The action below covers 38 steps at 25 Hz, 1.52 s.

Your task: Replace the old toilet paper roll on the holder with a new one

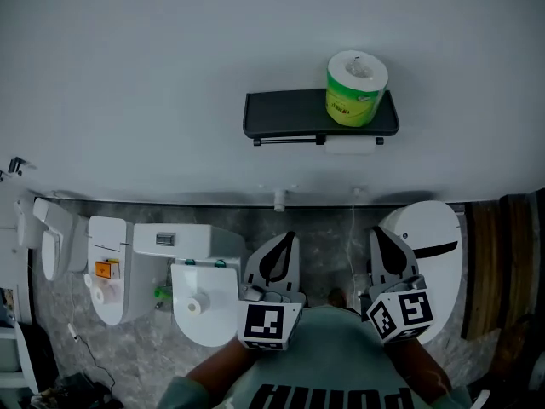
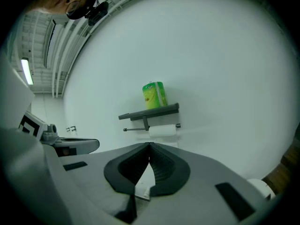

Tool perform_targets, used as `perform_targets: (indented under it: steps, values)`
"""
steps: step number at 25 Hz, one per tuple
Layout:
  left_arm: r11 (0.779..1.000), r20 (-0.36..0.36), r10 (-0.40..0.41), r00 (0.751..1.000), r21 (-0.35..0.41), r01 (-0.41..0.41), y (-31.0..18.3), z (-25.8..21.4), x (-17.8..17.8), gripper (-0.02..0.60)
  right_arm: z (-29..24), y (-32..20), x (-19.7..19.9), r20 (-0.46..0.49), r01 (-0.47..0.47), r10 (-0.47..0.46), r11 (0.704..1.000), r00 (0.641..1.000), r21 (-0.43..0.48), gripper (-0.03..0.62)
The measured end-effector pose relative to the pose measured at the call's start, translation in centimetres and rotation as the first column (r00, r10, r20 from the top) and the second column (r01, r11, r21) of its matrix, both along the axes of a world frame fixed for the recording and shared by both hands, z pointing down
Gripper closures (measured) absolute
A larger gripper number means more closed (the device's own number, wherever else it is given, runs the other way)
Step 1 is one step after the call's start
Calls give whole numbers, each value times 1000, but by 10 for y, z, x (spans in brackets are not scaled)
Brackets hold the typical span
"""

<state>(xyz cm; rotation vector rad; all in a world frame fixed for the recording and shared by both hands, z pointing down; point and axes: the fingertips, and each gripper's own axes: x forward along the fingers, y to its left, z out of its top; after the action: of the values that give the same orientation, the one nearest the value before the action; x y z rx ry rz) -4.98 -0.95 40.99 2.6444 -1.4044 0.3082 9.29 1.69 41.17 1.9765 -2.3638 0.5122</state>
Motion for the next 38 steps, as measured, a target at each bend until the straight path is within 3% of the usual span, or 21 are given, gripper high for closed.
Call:
perform_targets:
  steps: [8, 15, 22, 27, 31, 34, 38]
  values:
    - [991, 7, 132, 991, -4, -132, -44, 3, -10, 575, 7, -35, -12, 26, -118, 120, 992, 992, -47, 588]
    - [970, 2, 242, 970, -38, -241, -65, 12, -18, 575, 11, -55, -16, 59, -229, 234, 970, 970, -88, 588]
    - [974, -14, 224, 974, -14, -225, -85, 9, -19, 575, 16, -68, -13, 79, -243, 252, 964, 964, -107, 588]
    - [981, 9, 194, 981, -18, -194, -93, 7, -14, 575, 19, -88, -6, 211, -195, 217, 973, 953, -120, 588]
    - [987, 26, 163, 986, -10, -163, -100, 5, -10, 575, 24, -105, -9, 378, -125, 166, 983, 911, -132, 572]
    - [990, 43, 141, 989, 3, -141, -106, 3, -7, 575, 28, -118, -9, 477, -84, 141, 987, 868, -139, 514]
    - [993, 54, 111, 992, 31, -113, -111, -1, -4, 575, 32, -135, -3, 624, -55, 137, 987, 769, -150, 440]
